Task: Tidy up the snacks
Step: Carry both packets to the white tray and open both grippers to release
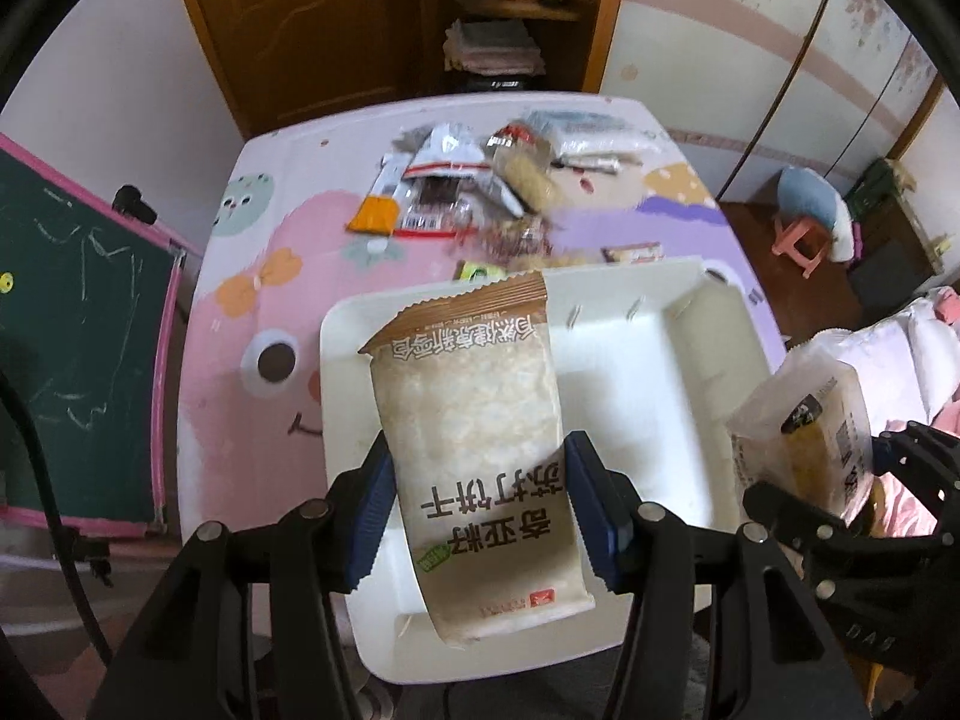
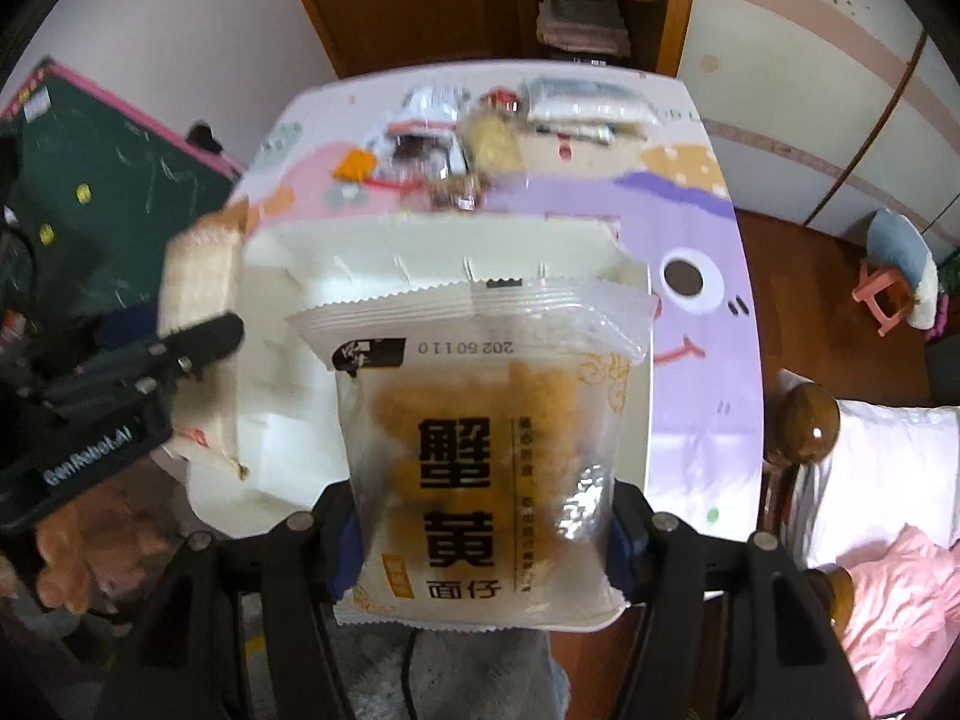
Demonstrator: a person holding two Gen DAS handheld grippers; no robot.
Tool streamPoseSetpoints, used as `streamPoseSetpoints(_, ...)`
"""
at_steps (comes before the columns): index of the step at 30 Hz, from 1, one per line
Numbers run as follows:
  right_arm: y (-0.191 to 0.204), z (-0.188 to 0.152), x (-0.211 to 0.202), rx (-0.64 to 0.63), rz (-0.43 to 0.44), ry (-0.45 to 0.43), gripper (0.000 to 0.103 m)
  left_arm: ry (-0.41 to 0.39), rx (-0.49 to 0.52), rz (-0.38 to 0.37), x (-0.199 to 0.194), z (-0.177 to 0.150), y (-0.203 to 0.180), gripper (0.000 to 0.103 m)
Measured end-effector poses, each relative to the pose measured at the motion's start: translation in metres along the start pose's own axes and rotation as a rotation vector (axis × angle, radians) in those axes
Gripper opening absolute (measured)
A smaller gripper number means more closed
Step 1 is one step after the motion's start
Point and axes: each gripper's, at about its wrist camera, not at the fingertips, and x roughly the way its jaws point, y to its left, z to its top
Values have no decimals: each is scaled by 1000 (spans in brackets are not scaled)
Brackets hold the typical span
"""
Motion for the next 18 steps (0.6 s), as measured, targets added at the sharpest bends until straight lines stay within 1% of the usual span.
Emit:
streamPoseSetpoints(1, 1, -1, 3, -4, -9, 9, 73, 5, -1, 8, 0, -3, 0, 67)
streamPoseSetpoints(2, 3, -4, 5, -6, -19, 19, 74, 4, -2, 15, 0, -4, 1, 84)
streamPoseSetpoints(3, 4, -6, 5, -7, -23, 18, 76, -5, -4, 22, -3, -8, 1, 90)
streamPoseSetpoints(4, 4, -7, 4, -8, -27, 15, 77, -22, -7, 28, -8, -12, 2, 93)
streamPoseSetpoints(6, 7, -12, 0, -11, -28, 10, 82, -36, 3, 31, -14, -16, 0, 93)
streamPoseSetpoints(7, 7, -11, -5, -13, -25, 1, 82, -35, 7, 34, -16, -17, 0, 93)
streamPoseSetpoints(8, 9, -11, -11, -17, -27, -26, 82, -34, 9, 36, -18, -18, 0, 93)
streamPoseSetpoints(12, 18, -10, -38, -49, -60, -110, 82, -36, -1, 12, -27, -22, 0, 93)
streamPoseSetpoints(15, 22, -12, -55, -59, -64, -156, 82, -60, -12, 2, -37, -24, -1, 93)
streamPoseSetpoints(18, 23, -13, -64, -61, -73, -174, 82, -94, -21, -8, -47, -24, -2, 93)
